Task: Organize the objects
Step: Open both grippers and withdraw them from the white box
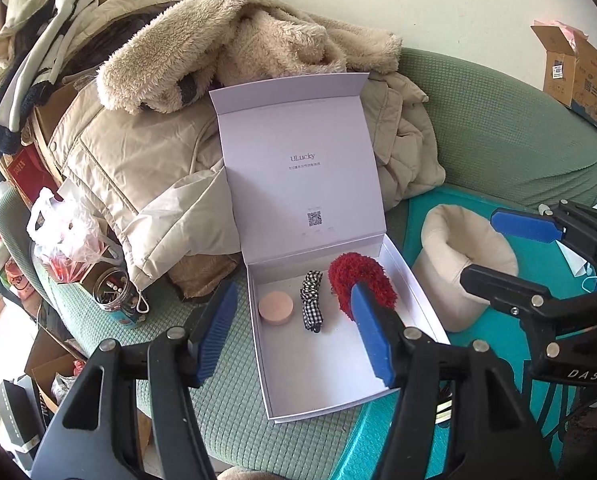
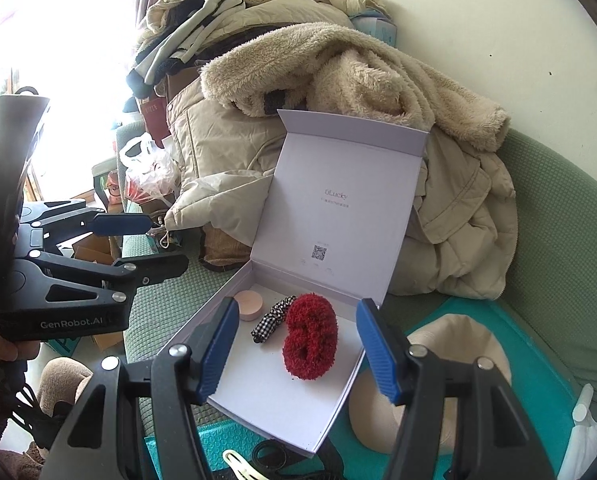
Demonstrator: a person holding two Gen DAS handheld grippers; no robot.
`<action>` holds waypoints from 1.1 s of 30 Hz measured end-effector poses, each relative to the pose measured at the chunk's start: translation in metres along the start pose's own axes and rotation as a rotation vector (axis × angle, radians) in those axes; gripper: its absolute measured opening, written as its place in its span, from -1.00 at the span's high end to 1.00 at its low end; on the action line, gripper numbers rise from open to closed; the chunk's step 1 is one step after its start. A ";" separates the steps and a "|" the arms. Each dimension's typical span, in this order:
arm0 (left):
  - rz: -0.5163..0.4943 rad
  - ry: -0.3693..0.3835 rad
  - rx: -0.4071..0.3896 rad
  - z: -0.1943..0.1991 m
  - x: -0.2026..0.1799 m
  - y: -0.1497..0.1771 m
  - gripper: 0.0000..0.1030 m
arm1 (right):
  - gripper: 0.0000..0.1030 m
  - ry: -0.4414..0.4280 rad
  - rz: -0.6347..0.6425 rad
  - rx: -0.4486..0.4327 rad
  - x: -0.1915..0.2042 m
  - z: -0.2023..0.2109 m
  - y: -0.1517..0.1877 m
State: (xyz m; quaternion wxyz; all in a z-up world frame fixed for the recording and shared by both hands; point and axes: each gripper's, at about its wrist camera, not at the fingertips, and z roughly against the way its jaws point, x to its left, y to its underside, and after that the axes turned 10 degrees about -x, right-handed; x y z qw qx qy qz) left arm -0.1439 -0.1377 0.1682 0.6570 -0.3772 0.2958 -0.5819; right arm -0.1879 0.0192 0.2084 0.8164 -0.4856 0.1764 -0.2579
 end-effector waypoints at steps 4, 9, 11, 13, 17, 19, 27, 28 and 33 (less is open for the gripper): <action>-0.001 -0.006 -0.005 0.016 -0.009 0.006 -0.15 | -0.20 0.001 -0.003 -0.005 0.002 0.014 0.006; -0.002 -0.004 -0.012 0.034 -0.023 0.017 -0.22 | -0.20 0.002 -0.007 -0.005 0.004 0.030 0.015; 0.000 -0.005 -0.012 0.039 -0.027 0.021 -0.22 | -0.20 0.001 -0.005 -0.006 0.005 0.036 0.019; 0.002 -0.002 -0.008 0.044 -0.031 0.027 -0.22 | -0.20 0.008 -0.004 -0.005 0.005 0.041 0.024; 0.004 0.017 0.002 0.052 -0.039 0.041 -0.22 | -0.20 0.019 -0.023 0.000 0.003 0.051 0.037; -0.002 0.021 0.002 0.056 -0.045 0.048 -0.22 | -0.20 0.023 -0.032 0.008 0.002 0.055 0.043; -0.009 0.061 0.026 0.065 -0.064 0.074 -0.22 | -0.20 0.029 -0.062 0.037 0.001 0.068 0.071; -0.012 0.069 0.029 0.066 -0.066 0.077 -0.22 | -0.20 0.029 -0.065 0.041 0.001 0.069 0.075; -0.023 0.102 0.041 0.067 -0.075 0.093 -0.22 | -0.20 0.031 -0.080 0.062 0.003 0.072 0.090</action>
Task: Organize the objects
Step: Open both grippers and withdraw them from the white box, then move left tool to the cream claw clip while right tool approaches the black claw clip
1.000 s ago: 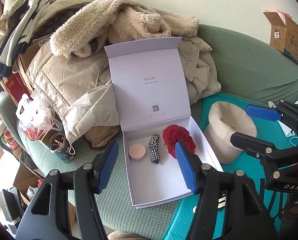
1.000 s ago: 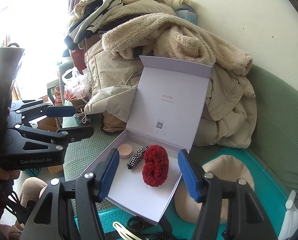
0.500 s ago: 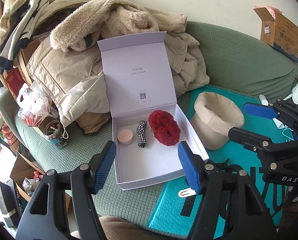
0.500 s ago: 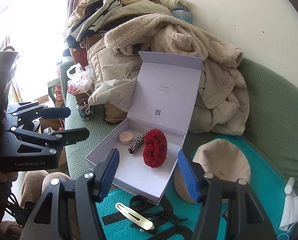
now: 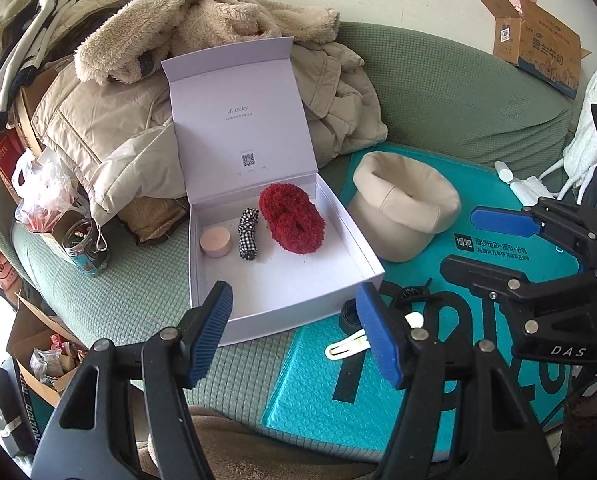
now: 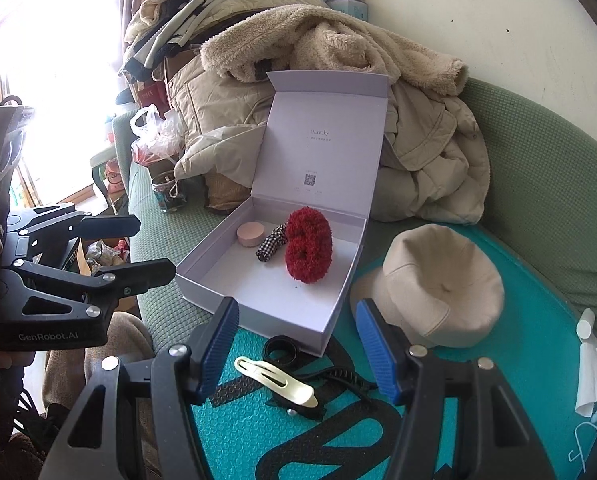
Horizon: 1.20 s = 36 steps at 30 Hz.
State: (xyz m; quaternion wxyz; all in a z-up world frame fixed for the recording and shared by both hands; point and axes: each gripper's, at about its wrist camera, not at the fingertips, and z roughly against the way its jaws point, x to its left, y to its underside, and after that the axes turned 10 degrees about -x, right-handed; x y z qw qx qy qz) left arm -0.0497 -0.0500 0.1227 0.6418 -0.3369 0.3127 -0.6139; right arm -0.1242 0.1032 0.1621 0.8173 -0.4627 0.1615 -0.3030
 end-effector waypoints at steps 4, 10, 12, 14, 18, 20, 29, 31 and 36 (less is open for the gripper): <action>0.003 0.025 0.018 -0.003 -0.005 0.012 -0.22 | -0.20 -0.002 -0.013 0.011 0.000 0.001 0.014; -0.003 0.059 0.052 -0.010 -0.012 0.031 -0.22 | -0.20 0.007 -0.043 0.051 -0.007 -0.003 0.035; -0.006 0.074 0.058 -0.012 -0.015 0.036 -0.22 | -0.20 0.007 -0.054 0.067 -0.010 -0.004 0.042; -0.010 0.086 0.070 -0.016 -0.017 0.041 -0.22 | -0.20 0.006 -0.064 0.080 -0.013 -0.006 0.048; -0.018 0.110 0.090 -0.026 -0.023 0.049 -0.22 | -0.20 -0.002 -0.081 0.098 -0.016 -0.009 0.059; -0.020 0.121 0.103 -0.032 -0.024 0.053 -0.22 | -0.20 -0.005 -0.088 0.111 -0.018 -0.012 0.064; -0.031 0.156 0.171 -0.063 -0.029 0.073 -0.22 | -0.20 -0.021 -0.135 0.164 -0.028 -0.031 0.087; -0.041 0.165 0.183 -0.071 -0.032 0.077 -0.22 | -0.20 -0.027 -0.144 0.178 -0.031 -0.036 0.092; -0.034 0.203 0.211 -0.091 -0.036 0.082 -0.22 | -0.20 -0.023 -0.173 0.218 -0.042 -0.050 0.103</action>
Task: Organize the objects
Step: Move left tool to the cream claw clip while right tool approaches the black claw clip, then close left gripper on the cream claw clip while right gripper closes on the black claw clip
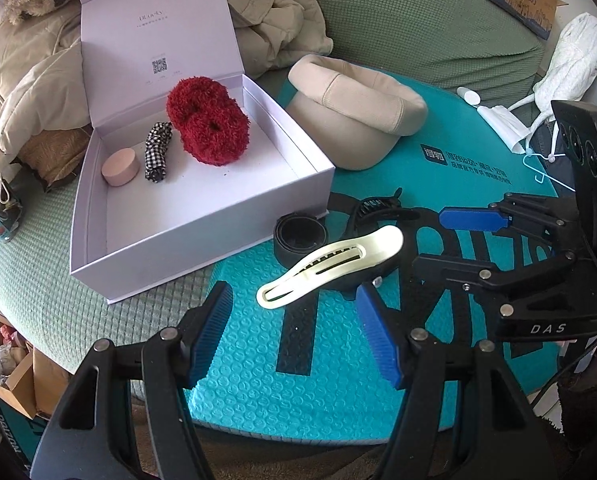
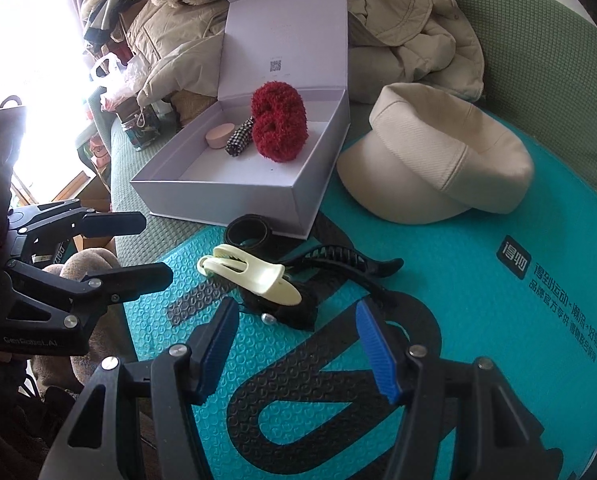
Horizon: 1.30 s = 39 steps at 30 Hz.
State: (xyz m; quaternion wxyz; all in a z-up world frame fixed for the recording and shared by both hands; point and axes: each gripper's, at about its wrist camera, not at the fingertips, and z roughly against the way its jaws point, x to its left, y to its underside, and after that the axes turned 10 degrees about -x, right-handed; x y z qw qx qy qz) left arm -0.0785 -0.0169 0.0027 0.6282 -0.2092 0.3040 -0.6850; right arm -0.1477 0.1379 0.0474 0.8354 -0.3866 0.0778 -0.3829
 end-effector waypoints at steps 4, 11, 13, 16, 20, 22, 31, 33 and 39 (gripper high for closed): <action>-0.007 0.022 0.023 -0.018 0.001 0.001 -0.22 | -0.20 -0.008 -0.017 0.010 -0.008 -0.006 0.001; -0.051 0.067 0.036 -0.037 0.000 -0.001 -0.22 | -0.20 -0.021 -0.049 0.040 -0.019 -0.019 0.005; -0.056 0.077 0.041 -0.043 0.001 -0.003 -0.22 | -0.20 -0.034 -0.057 0.045 -0.021 -0.022 0.006; -0.046 0.104 0.043 -0.051 0.007 -0.005 -0.22 | -0.20 -0.072 -0.052 0.055 -0.021 -0.026 0.006; -0.037 0.170 0.034 -0.055 0.011 -0.009 -0.22 | -0.20 -0.099 -0.019 0.061 -0.015 -0.032 0.005; -0.048 0.179 0.042 -0.058 0.010 -0.009 -0.22 | -0.20 -0.112 -0.015 0.062 -0.012 -0.034 0.005; -0.024 0.257 0.057 -0.068 0.014 -0.002 0.17 | -0.20 -0.116 0.025 0.095 0.002 -0.053 0.005; -0.015 0.266 0.057 -0.068 0.016 -0.001 0.26 | -0.20 -0.121 0.034 0.091 0.005 -0.055 0.005; -0.004 0.253 0.059 -0.063 0.012 0.002 0.52 | 0.09 -0.098 0.045 0.079 0.009 -0.056 0.006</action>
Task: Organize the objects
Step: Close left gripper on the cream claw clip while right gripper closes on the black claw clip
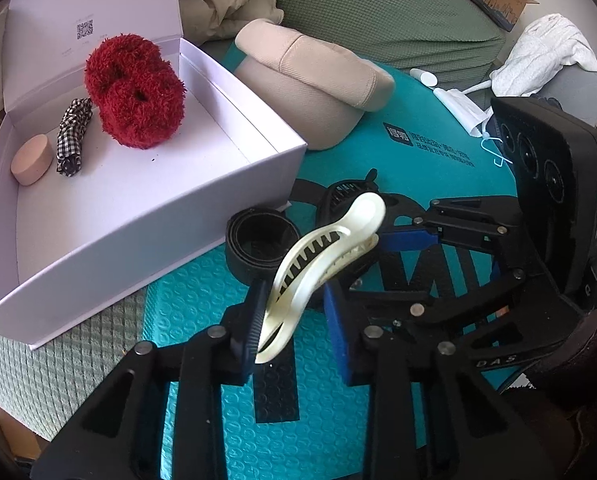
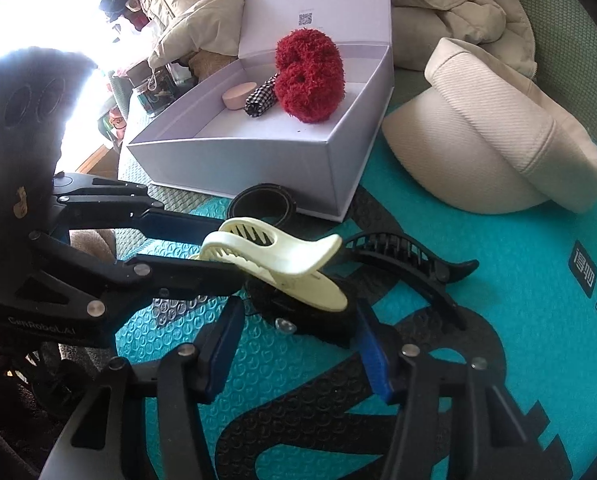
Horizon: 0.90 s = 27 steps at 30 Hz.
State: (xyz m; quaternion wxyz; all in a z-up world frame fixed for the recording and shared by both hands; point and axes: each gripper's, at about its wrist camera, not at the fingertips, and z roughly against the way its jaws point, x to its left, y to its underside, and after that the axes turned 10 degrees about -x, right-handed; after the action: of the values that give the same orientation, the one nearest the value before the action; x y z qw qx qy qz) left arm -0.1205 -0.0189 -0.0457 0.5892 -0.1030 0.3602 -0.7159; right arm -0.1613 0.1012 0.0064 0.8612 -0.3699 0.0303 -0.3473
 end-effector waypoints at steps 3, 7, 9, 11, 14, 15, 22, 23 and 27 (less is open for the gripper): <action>0.003 -0.016 -0.001 0.003 -0.005 0.004 0.66 | 0.33 0.007 -0.006 0.003 -0.002 0.002 0.000; 0.069 -0.076 -0.017 0.013 -0.002 0.008 0.72 | 0.52 -0.001 -0.002 0.008 -0.002 0.008 0.004; 0.088 -0.080 -0.019 0.020 0.000 0.011 0.73 | 0.54 -0.005 -0.011 0.004 -0.003 0.015 0.007; 0.094 -0.094 -0.020 0.026 0.002 0.014 0.73 | 0.54 0.002 -0.013 0.002 -0.003 0.020 0.010; 0.108 -0.113 -0.013 0.031 0.006 0.022 0.73 | 0.54 0.021 -0.014 0.003 -0.003 0.027 0.015; 0.111 -0.118 -0.009 0.033 0.007 0.025 0.73 | 0.54 0.019 -0.016 0.004 -0.003 0.028 0.016; 0.110 -0.138 0.001 0.045 0.007 0.039 0.73 | 0.54 0.034 0.003 -0.005 0.004 0.038 0.021; 0.104 -0.145 -0.002 0.048 0.006 0.040 0.73 | 0.54 0.030 0.000 -0.010 0.005 0.039 0.021; 0.084 -0.163 -0.015 0.053 0.006 0.040 0.72 | 0.39 0.049 0.022 -0.011 0.011 0.036 0.019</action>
State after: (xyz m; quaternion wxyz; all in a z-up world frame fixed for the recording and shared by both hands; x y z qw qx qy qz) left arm -0.0608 -0.0476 -0.0348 0.6453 -0.1499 0.3203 -0.6772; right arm -0.1306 0.1257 0.0223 0.8619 -0.3656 0.0571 -0.3468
